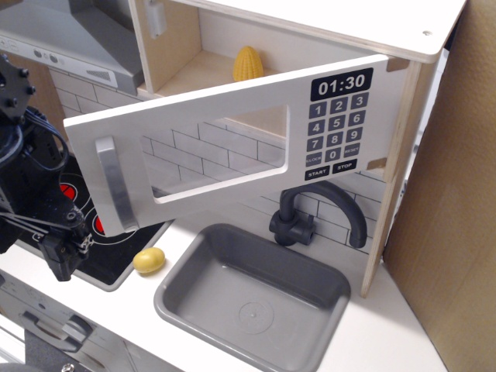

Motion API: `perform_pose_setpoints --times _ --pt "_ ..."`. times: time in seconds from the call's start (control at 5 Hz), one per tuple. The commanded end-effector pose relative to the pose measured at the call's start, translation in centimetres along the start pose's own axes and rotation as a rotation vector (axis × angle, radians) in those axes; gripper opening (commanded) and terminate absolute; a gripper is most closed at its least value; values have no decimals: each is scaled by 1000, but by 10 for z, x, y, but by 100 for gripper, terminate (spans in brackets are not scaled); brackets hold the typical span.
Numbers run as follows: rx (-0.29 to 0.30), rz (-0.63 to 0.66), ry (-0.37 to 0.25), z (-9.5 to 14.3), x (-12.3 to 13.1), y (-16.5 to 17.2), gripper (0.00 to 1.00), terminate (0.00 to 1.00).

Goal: Close microwave

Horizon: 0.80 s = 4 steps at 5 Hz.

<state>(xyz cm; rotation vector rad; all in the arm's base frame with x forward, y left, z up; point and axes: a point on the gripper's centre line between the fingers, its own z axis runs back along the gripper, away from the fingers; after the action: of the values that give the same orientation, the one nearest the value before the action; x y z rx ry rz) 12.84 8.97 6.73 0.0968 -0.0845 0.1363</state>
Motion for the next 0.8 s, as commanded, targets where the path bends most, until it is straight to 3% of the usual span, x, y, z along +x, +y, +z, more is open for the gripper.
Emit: perform_pose_setpoints --times 0.0,0.2,0.6 --pt "0 0 0 0 0 0 100 0" --pt "-90 -8 -4 4 -1 -23 100 0" --pt "-148 16 -5 5 -2 -75 100 0"
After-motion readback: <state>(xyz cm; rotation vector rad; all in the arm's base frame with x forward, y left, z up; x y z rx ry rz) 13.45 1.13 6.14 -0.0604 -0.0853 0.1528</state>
